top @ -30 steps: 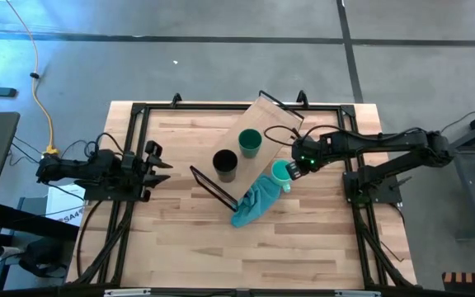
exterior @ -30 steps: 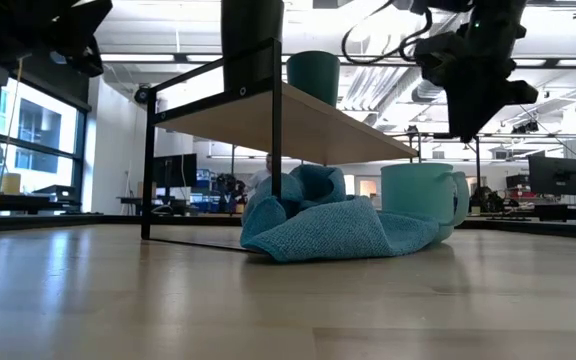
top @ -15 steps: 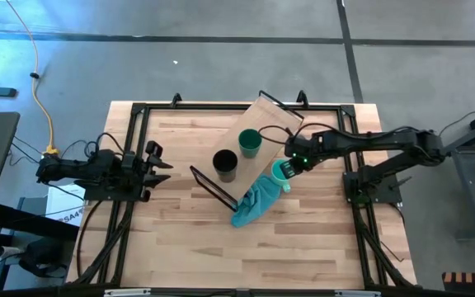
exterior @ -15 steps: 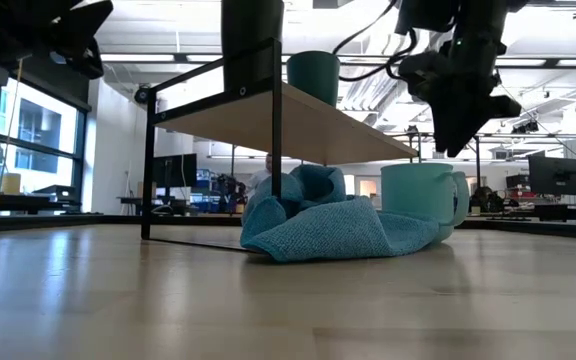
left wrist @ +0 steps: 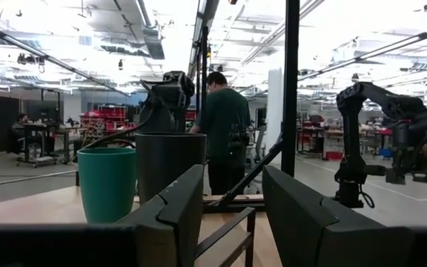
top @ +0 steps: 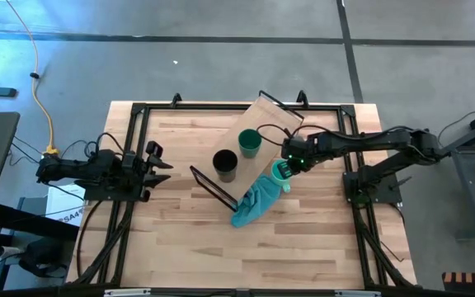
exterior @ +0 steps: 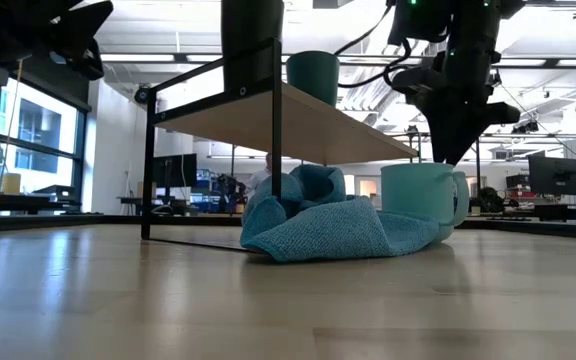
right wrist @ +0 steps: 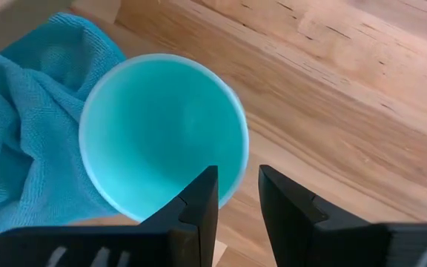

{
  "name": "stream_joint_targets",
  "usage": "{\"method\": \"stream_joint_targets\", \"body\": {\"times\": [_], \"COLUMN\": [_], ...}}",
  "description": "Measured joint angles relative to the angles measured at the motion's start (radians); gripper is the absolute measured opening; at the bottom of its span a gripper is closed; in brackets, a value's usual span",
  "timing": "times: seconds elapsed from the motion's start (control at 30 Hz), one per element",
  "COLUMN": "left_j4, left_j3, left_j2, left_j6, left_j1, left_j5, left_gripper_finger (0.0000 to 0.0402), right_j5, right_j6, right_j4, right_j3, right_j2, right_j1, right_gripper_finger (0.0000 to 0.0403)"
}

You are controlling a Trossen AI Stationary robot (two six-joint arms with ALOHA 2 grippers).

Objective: Stack small to large cups/mugs on shelf
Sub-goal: Put the light blue mug on the shelf

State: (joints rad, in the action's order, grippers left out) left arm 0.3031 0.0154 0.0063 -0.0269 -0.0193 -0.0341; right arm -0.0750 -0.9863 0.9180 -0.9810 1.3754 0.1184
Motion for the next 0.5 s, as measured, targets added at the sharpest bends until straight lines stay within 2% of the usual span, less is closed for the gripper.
{"method": "stream_joint_targets", "body": {"times": [0.5], "left_j4": [0.000], "left_j3": [0.000], "left_j2": [0.000], "left_j6": [-0.004], "left_j1": [0.000], "left_j5": [0.000], "left_gripper_finger": [0.0129], "right_j5": [-0.023], "right_j6": [-0.061], "right_j4": [0.005], "right_j3": [0.017], "right_j2": [0.009], "right_j1": [0.000], "right_gripper_finger": [0.0089]}}
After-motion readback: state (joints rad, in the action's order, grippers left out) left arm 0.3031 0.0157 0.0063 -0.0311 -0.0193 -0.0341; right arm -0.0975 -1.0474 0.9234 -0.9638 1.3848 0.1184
